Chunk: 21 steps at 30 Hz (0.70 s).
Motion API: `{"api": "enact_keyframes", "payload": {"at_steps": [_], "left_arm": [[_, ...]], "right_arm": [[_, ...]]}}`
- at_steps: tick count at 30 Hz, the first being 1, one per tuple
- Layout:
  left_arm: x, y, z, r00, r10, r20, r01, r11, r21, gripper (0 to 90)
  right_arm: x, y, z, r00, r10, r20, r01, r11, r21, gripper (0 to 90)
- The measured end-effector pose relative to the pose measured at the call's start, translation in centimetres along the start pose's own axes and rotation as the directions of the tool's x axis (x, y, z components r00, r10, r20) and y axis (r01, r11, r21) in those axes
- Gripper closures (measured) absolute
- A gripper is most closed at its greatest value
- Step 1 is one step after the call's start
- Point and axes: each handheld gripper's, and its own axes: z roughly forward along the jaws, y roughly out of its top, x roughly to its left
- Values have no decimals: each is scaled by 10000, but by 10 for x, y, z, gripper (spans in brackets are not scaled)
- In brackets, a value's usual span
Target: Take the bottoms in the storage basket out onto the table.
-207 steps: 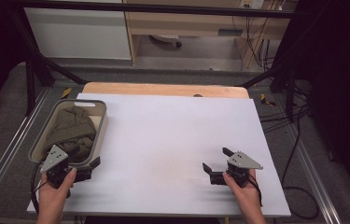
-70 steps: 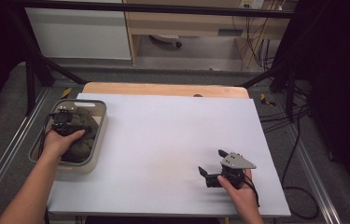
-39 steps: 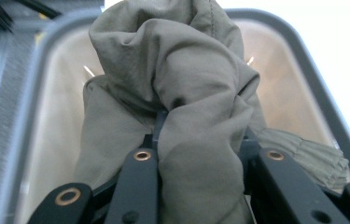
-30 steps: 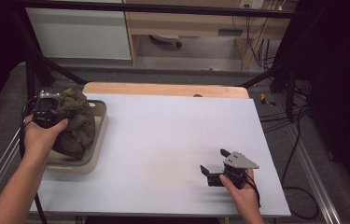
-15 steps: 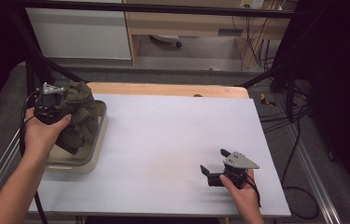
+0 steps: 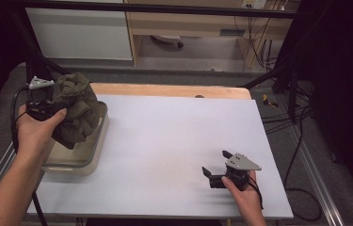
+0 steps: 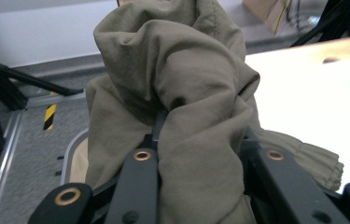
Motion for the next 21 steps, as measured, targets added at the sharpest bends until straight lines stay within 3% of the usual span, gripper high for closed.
{"api": "enact_keyframes", "payload": {"at_steps": [1, 7, 21], "left_arm": [[2, 3, -5, 9994, -245, 227, 253, 9991, -353, 698], [7, 9, -16, 9908, -902, 1007, 1008, 9892, -1060, 698], [4, 13, -23, 9856, -998, 1362, 1191, 9826, -1423, 697]], "right_arm": [[0, 0, 0, 10000, 5, 1, -5, 10000, 10, 24], [0, 0, 1, 10000, -24, -25, 24, 10000, 25, 23], [0, -1, 1, 10000, -15, -32, 15, 10000, 43, 23]]}}
